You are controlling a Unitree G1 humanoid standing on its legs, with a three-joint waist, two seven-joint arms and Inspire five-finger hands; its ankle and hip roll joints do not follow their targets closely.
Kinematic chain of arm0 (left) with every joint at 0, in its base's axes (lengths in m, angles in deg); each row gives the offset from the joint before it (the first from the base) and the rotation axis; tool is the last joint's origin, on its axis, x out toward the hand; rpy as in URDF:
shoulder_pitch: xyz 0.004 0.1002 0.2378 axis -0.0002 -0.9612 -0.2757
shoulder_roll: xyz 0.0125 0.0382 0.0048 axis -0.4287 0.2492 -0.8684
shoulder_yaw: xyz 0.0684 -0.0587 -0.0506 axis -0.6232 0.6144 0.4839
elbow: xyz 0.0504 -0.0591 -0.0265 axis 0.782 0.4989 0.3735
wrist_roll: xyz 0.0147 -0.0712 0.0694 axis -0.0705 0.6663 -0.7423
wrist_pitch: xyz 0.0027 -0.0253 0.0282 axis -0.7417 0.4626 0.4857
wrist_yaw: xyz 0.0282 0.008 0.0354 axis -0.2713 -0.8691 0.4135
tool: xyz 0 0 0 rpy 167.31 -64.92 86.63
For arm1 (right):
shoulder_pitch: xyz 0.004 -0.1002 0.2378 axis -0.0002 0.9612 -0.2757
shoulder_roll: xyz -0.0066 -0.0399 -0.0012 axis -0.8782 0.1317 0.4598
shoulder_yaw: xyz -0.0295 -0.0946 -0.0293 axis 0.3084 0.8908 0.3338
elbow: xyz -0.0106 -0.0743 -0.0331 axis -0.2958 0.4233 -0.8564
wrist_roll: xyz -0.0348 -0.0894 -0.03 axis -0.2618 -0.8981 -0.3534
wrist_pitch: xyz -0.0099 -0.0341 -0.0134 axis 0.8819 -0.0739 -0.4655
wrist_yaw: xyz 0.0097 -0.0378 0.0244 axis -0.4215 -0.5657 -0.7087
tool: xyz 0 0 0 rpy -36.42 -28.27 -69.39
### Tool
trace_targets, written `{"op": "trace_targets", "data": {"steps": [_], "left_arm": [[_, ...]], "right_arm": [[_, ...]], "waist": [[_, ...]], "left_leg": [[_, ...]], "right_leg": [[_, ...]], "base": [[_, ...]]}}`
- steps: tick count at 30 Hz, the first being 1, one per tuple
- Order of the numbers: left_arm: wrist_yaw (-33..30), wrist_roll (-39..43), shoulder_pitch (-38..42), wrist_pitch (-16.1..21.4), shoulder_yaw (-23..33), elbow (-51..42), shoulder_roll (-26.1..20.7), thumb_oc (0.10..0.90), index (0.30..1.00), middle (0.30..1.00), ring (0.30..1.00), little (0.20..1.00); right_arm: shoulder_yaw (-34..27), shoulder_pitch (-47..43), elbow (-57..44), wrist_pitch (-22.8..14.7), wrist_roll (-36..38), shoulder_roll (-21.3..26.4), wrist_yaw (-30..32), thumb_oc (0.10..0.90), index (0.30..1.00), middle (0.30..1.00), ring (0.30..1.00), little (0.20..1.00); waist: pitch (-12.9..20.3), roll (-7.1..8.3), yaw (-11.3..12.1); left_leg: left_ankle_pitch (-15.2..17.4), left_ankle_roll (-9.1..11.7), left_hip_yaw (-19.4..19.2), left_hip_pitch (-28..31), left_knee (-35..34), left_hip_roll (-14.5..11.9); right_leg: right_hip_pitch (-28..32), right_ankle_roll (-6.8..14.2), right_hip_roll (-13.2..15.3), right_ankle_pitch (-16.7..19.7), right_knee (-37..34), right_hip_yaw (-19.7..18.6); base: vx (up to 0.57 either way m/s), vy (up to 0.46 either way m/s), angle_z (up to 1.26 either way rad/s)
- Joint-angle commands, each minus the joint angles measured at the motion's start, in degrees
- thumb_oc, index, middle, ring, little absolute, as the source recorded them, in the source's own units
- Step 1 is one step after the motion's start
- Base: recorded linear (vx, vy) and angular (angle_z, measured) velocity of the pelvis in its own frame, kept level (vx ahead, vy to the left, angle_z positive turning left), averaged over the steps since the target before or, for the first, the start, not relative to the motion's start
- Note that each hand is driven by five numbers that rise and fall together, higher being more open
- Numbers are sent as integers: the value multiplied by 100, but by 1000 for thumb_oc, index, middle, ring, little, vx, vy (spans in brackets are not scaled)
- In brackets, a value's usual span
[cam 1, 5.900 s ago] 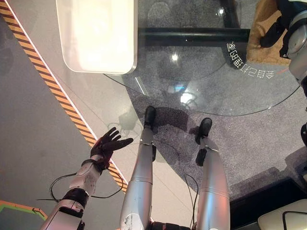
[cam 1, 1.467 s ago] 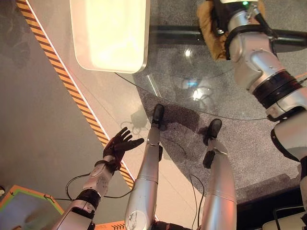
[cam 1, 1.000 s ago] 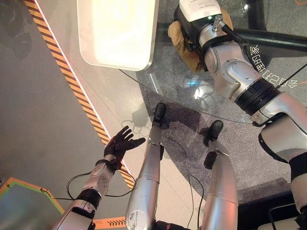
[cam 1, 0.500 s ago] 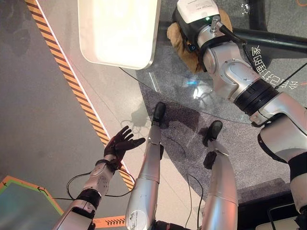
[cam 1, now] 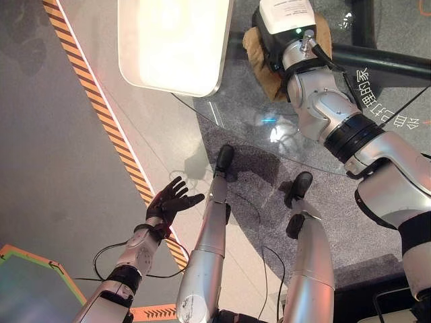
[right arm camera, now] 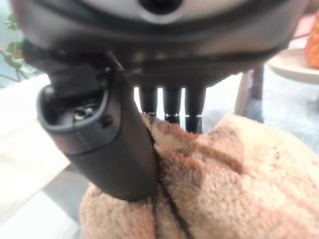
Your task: Wipe the table with a cloth and put it in the basket.
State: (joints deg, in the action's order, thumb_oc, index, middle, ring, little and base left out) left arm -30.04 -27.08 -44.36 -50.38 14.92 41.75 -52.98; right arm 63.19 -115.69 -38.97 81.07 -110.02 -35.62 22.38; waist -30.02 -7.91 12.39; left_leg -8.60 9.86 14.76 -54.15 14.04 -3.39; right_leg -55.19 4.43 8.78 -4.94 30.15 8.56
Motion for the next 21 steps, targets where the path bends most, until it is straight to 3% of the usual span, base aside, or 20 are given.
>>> {"op": "trace_targets", "data": {"steps": [1,10,21], "left_arm": [[-90,241,-257,215,-59,28,-440,800,900,900,900,900],[29,539,-258,125,-40,43,-674,800,900,900,900,900],[102,754,-193,-31,1,75,-898,800,900,900,900,900]], "right_arm": [[252,-818,357,490,-252,809,551,100,300,300,300,200],[492,-979,1064,658,-452,1473,723,100,300,300,300,200],[482,-989,1660,831,-244,1942,787,100,300,300,300,200]], "waist": [[23,245,26],[23,247,-62],[23,278,-153]], "left_leg": [[419,-927,-637,110,150,871],[444,-943,-676,96,163,842],[439,-951,-696,60,153,792]], "right_leg": [[363,-142,-510,336,-859,345],[325,-153,-505,309,-843,303],[299,-147,-510,333,-865,264]], "base": [[-1,25,3],[0,10,1],[0,-1,1]]}}
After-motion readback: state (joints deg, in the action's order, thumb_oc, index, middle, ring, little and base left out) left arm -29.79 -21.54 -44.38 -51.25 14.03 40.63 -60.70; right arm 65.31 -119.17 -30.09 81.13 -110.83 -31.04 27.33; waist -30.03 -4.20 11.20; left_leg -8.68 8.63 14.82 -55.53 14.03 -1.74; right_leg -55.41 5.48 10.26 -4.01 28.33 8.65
